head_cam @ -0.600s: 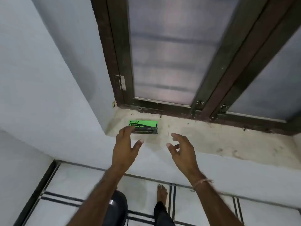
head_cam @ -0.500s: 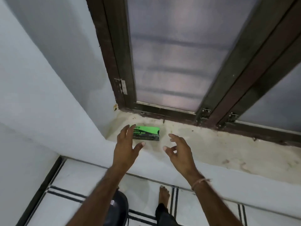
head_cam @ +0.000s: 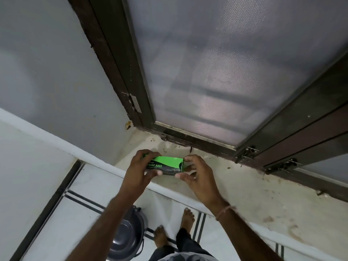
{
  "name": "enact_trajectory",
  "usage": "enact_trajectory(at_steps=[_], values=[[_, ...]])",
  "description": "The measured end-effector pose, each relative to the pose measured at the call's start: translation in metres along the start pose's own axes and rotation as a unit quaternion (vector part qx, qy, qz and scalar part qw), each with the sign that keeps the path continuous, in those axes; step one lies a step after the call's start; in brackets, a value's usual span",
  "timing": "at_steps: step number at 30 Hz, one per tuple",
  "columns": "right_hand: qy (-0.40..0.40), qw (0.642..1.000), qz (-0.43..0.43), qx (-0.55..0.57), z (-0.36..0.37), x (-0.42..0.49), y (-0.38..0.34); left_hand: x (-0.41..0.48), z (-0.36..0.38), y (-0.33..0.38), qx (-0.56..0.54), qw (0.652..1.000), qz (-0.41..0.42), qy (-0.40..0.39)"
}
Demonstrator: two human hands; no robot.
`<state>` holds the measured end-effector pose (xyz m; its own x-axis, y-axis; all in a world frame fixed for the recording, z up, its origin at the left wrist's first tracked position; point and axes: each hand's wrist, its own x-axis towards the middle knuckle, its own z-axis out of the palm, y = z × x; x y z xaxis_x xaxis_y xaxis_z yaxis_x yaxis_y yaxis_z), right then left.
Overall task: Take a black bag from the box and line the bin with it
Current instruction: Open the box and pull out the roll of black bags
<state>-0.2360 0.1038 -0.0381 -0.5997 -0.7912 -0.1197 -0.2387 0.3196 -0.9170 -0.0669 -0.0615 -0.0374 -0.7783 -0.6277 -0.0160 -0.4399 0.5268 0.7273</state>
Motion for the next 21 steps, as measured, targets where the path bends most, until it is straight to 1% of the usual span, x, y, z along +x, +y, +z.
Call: enact_trajectory(at_steps=[3,5,9,12,15,16,19,21], values=[[-0.018,0.998,-0.010,0.059,-0.005,-0.004,-0.014,-0.005,-0.004,0.007,-0.080,0.997,0.009,0.020],[-0.029,0.997,-0.022,0.075,-0.006,-0.003,-0.021,-0.007,-0.007,0.013,-0.121,0.992,0.012,0.037],[-0.009,0.995,-0.047,0.088,-0.007,-0.003,-0.034,-0.013,-0.014,0.016,-0.175,0.983,0.010,0.052],[-0.007,0.994,-0.091,0.053,-0.005,-0.006,-0.034,-0.013,-0.021,0.013,-0.189,0.981,0.009,0.036],[-0.035,0.992,-0.115,0.035,-0.006,-0.010,-0.034,-0.016,-0.031,0.012,-0.206,0.978,0.017,0.020],[-0.047,0.991,-0.122,0.018,-0.006,-0.012,-0.035,-0.017,-0.035,0.012,-0.208,0.978,0.024,0.014],[-0.083,0.982,-0.149,-0.079,-0.007,-0.016,-0.040,-0.019,-0.046,0.011,-0.185,0.981,0.058,-0.010],[-0.088,0.980,-0.155,-0.084,-0.006,-0.020,-0.047,-0.019,-0.052,0.010,-0.181,0.981,0.069,-0.023]])
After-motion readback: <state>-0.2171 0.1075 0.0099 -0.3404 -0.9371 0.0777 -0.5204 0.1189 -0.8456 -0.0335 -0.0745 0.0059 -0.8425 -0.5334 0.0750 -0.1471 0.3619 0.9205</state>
